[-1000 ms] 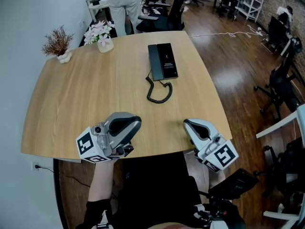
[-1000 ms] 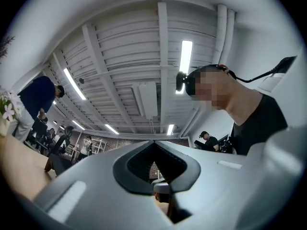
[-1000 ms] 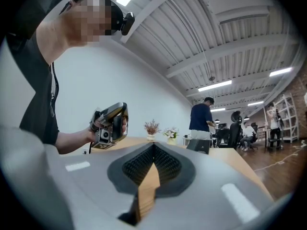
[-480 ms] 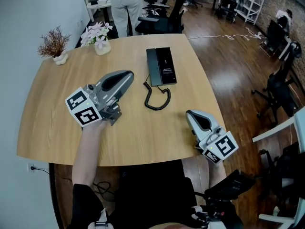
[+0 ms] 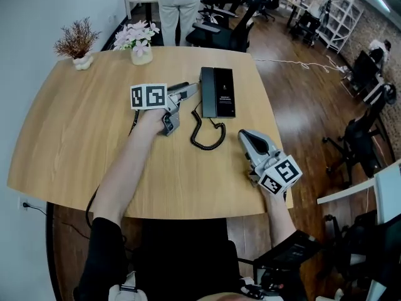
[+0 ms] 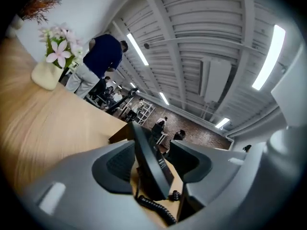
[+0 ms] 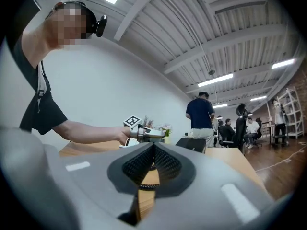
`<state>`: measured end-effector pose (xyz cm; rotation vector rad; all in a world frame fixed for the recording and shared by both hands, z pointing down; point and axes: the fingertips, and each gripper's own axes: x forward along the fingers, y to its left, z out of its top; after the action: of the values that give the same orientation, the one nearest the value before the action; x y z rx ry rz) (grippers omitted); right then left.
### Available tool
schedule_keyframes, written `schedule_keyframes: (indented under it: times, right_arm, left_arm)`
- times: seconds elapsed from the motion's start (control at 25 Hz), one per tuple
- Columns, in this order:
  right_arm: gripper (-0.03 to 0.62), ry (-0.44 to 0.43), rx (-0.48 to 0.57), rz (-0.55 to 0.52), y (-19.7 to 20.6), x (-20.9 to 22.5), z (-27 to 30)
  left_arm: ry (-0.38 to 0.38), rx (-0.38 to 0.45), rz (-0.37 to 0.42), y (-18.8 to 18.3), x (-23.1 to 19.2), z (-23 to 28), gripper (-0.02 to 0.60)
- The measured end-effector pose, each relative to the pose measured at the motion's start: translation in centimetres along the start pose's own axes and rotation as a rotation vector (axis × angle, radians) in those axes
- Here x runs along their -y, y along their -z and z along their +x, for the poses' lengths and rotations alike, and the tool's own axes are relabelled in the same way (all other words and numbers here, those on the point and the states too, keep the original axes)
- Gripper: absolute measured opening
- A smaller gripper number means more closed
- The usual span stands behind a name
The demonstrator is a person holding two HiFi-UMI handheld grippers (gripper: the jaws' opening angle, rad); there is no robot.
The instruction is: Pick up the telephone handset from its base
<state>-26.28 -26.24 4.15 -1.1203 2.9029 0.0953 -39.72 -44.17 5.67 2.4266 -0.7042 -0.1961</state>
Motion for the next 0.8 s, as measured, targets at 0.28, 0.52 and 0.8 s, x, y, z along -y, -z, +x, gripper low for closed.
schedule_keyframes:
  times: [0.28,0.52,0.8]
  right_arm:
    - [0.003,0.022,0.008,0.044,0.2,0.9,-0.5]
    - [0.003,0.021,-0.011,0.048,0.5,1.2,-0.2]
    - [0.003,0.016,-0.013,0.045,0.5,1.0,-0.2]
  left_arm:
    - [-0.051,-0.067,-0.031,1.3,-2.1,4.3,0.215]
    - [-0.096,-0.104,-0.015,1.4,-3.0,5.7,0.215]
    - [-0.107,-0.192,-0.045,2.2,-3.4,6.3,0.181]
